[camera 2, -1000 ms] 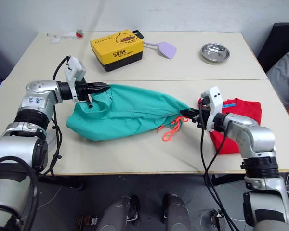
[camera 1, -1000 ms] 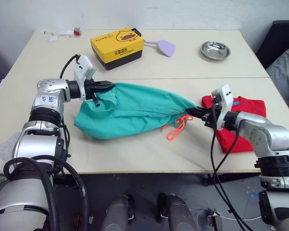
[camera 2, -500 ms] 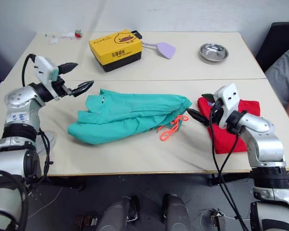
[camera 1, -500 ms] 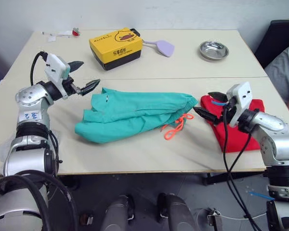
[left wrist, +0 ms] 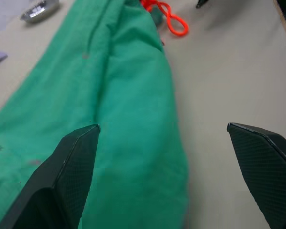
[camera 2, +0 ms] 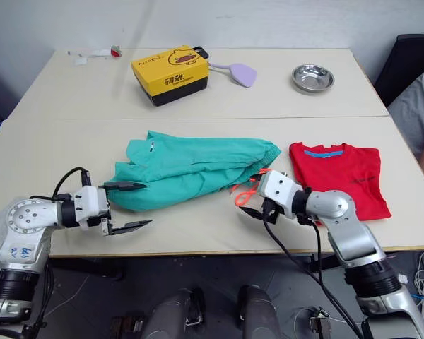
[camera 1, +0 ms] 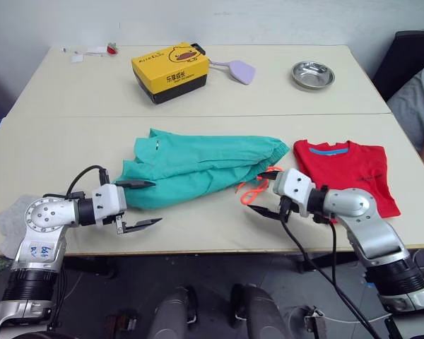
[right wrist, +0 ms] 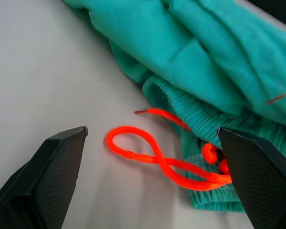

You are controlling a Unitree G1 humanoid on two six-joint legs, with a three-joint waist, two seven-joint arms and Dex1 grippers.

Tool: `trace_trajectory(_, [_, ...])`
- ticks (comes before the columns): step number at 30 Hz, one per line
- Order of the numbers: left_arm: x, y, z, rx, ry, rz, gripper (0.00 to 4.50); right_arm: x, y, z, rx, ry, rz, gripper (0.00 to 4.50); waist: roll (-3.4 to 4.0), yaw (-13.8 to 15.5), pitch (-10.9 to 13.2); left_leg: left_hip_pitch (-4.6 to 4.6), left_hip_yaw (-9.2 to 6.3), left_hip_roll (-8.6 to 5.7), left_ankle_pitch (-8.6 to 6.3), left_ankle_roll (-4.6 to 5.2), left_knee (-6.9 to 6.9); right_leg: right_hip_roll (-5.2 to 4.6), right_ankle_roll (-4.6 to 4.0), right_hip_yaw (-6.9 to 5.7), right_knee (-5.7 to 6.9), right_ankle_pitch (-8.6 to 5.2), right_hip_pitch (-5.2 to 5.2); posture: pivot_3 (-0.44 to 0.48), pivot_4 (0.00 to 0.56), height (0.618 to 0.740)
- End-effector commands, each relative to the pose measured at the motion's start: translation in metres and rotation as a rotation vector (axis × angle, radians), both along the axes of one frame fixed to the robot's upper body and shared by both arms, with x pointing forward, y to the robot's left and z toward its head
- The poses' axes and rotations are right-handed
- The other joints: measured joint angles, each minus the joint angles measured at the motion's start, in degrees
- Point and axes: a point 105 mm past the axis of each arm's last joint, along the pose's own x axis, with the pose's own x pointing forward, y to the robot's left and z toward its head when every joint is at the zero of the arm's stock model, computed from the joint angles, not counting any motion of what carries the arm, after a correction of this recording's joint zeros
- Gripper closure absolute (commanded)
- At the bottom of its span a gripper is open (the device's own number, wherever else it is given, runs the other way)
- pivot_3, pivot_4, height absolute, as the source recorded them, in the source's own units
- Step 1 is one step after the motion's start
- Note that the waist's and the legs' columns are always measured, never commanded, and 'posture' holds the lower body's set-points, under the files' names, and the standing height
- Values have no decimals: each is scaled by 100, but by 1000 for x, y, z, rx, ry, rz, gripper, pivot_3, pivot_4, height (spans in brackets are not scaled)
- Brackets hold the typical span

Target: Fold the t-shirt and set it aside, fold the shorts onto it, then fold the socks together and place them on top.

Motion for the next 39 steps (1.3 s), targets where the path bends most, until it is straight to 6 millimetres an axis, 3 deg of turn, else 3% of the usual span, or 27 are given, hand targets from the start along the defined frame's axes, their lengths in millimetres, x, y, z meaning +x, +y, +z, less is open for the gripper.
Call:
trace_trajectory(1, [17, 9, 8, 69, -94, 102, 20, 15, -1, 2, -63, -49, -66, 64, 0, -7, 0, 1, 0, 0, 0, 0, 0, 0, 0, 0, 0, 0, 0, 0, 150, 740])
trace_trajectory(6, [32, 13, -1, 127, -96, 153, 20, 33, -8, -1, -104, -54, -165, 64, 0, -23, -1, 1, 3, 1, 8, 15, -6, 3, -1, -1, 0, 0, -2, 0, 150, 740])
trace_trajectory(10, [52, 14, -11, 167, -86, 205, 0, 38, -12, -5, -153, -25, -200, 953, -2, -4, -2, 3, 5, 3, 14, 25, -2, 5, -2, -5, 1, 0, 2, 0, 150, 740])
trace_trajectory(16, [71, 19, -16, 177, -54, 261, 1872, 40, -17, -4, -215, -46, -170, 3114, -4, -13, -7, 7, 3, 0, 15, 30, 0, 0, 0, -6, 7, 1, 5, 0, 150, 740])
trace_trajectory(20, [75, 22, -7, 101, -13, 267, 3151, 40, -24, 4, -246, -90, -124, 4461, -4, -24, -7, 6, 6, 0, 19, 34, 1, 2, 0, -8, 11, 0, 3, 0, 150, 740])
trace_trajectory(24, [61, 26, 12, 20, 38, 185, 4433, 30, -37, 12, -239, -103, -37, 4500, -4, -29, -6, 4, 9, 1, 19, 35, 2, 5, 0, -8, 12, 0, 0, 0, 150, 740])
trace_trajectory(32, [31, 60, 32, 36, 62, 158, 4476, 2, -67, 19, -129, -83, 83, 4500, -5, -31, -6, 3, 12, 3, 19, 34, -1, 9, 0, -6, -3, 0, 2, 0, 150, 740])
trace_trajectory(35, [17, 53, 33, 1, 78, 93, 4476, -3, -73, 16, -77, -72, 91, 4500, -4, -32, -5, 6, 12, 4, 19, 34, -2, 9, 0, -4, -2, 0, 3, 0, 150, 740])
trace_trajectory(39, [3, 35, 23, 0, 104, 33, 4476, -16, -73, 3, 51, 110, 90, 4500, -4, -19, -5, 6, 10, 4, 19, 34, -1, 6, 0, 0, -3, 0, 4, 0, 150, 740])
